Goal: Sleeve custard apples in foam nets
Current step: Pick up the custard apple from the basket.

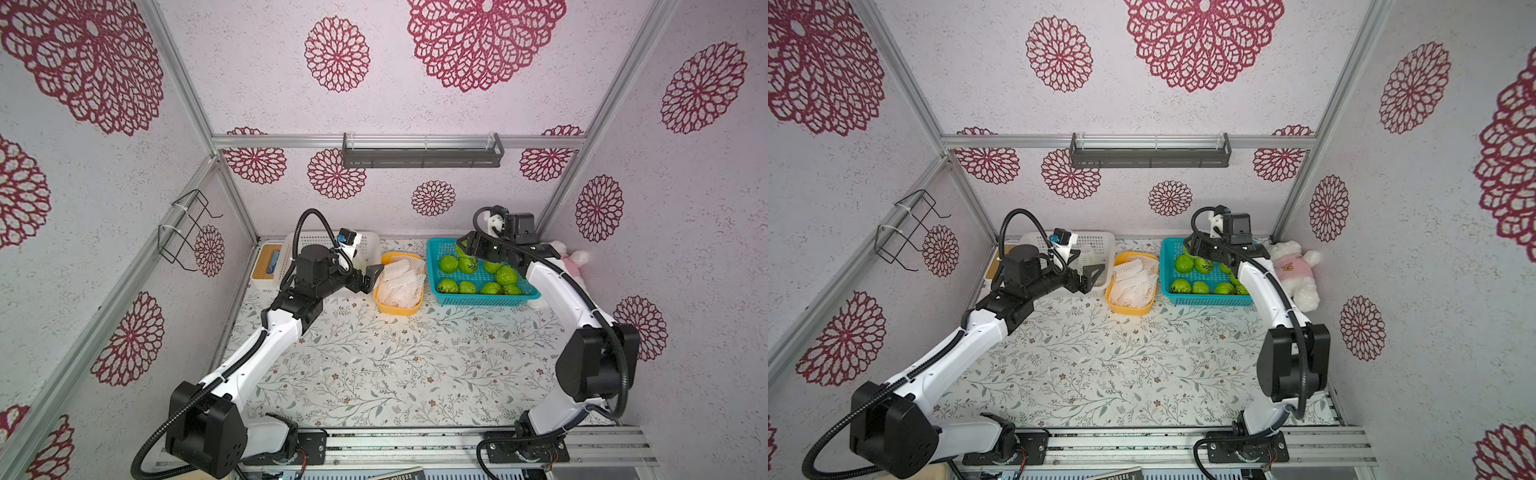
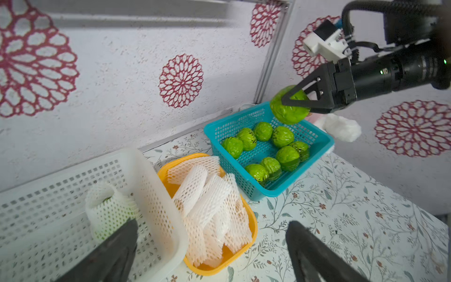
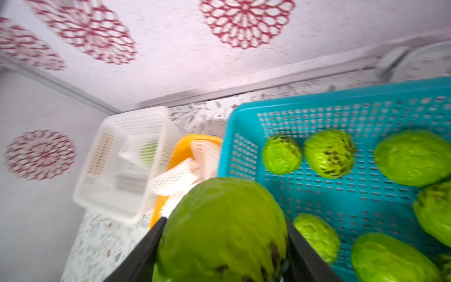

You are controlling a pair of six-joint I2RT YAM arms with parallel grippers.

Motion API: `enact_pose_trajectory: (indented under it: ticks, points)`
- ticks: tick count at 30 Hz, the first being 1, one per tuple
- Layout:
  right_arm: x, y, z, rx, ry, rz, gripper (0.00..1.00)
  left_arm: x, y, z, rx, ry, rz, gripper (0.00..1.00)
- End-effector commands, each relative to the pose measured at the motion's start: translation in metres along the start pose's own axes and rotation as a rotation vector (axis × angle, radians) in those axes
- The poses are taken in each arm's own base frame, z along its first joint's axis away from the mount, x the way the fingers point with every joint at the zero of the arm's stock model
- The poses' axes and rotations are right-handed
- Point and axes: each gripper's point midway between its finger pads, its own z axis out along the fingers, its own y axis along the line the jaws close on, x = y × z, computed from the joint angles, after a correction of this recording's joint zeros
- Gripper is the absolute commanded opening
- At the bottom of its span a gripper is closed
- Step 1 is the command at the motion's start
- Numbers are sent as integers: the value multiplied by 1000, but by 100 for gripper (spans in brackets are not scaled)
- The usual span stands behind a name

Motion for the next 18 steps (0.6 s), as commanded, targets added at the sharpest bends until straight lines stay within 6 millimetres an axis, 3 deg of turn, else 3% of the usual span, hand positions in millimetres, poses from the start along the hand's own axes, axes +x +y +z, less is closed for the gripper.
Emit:
enact_pose_trajectory:
  ticks: [1,7,13,18]
  points:
    - [-1,74,-44,-324,-8,-88,59,-29,-45,-10,177,-127,167,97]
    - [28,138,-89,-601,49,-112,59,-38,-91,0,343,-199,249,97]
    - [59,174,-107,-743,126,-143,58,-49,-122,22,424,-257,288,97]
    - [69,189,-118,-803,155,-155,58,-58,-137,32,488,-292,290,97]
